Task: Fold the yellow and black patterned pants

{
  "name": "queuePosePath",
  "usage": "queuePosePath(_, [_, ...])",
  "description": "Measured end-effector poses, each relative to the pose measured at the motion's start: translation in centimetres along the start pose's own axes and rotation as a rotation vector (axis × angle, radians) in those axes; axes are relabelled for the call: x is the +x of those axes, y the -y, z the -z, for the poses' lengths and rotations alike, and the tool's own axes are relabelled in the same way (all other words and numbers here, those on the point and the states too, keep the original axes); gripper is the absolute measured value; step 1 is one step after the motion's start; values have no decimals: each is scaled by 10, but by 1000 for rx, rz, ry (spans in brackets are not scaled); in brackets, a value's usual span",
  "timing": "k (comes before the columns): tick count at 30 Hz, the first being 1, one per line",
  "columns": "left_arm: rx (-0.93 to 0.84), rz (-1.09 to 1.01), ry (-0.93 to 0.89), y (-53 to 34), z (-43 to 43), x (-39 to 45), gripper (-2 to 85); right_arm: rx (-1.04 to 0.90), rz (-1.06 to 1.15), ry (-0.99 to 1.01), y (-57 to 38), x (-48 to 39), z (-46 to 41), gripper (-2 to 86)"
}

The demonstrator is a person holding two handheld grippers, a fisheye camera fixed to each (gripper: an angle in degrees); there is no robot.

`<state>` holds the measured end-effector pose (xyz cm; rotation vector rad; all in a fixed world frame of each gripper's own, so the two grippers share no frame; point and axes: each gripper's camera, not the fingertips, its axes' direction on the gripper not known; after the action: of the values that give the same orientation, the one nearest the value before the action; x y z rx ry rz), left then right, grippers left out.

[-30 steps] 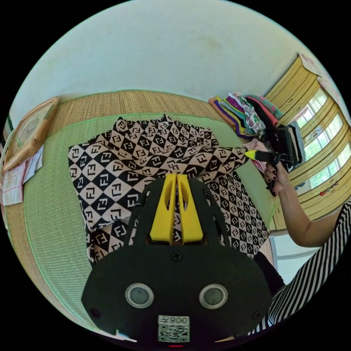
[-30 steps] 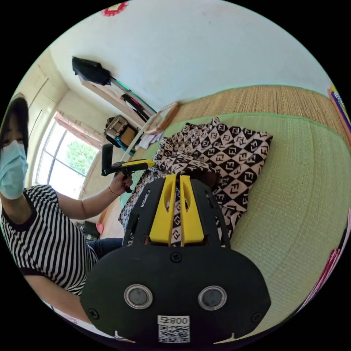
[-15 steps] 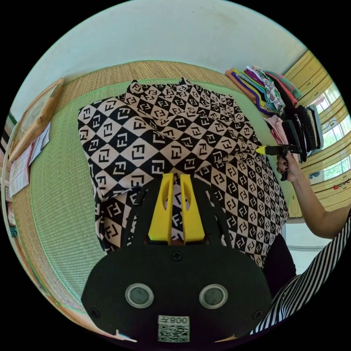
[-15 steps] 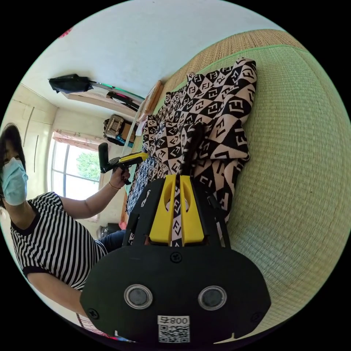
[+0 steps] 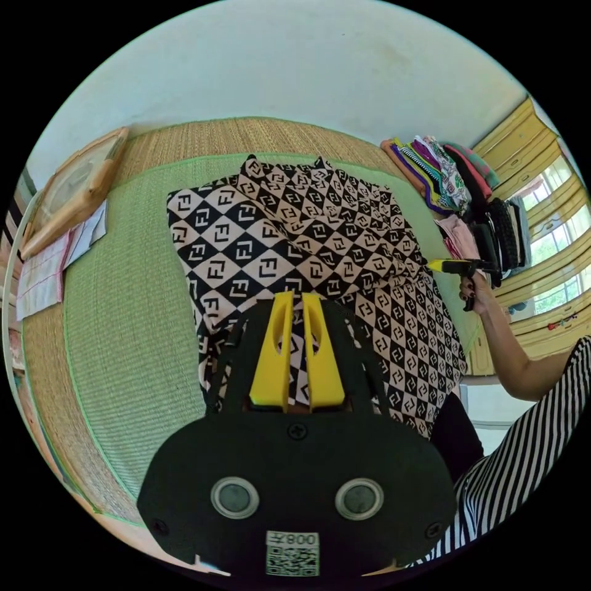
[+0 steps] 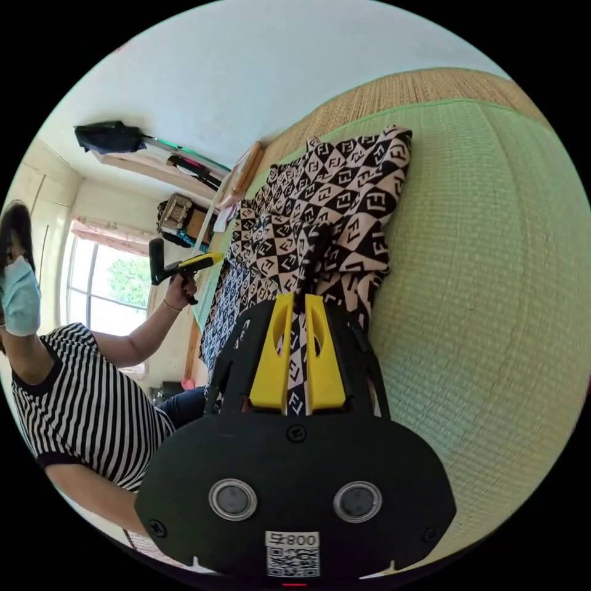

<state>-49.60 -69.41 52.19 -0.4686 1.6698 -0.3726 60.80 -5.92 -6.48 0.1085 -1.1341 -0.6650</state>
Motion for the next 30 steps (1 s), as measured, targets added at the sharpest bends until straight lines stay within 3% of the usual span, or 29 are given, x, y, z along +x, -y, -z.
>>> queuePosePath(5, [76, 26, -5, 36, 25, -23, 75, 104, 85, -117, 26, -32, 14, 79])
queuePosePath(9, [99, 67, -1, 67, 25, -39, 81, 40, 127, -200, 60, -45, -8, 84])
queuePosePath(14, [-40, 62, 108, 97, -4, -49, 73, -136, 132, -340, 85, -47, -62, 84])
queuePosePath(17, [-92, 54, 130, 96, -14, -52, 48, -142, 143, -383, 83, -52, -73, 71])
queuePosePath(24, [90, 87, 78, 79, 28, -58, 26, -116, 189, -418, 71, -73, -69, 14])
queuePosePath(30, [245, 81, 76, 75, 68, -59, 34, 21, 291, -458, 68, -113, -34, 10])
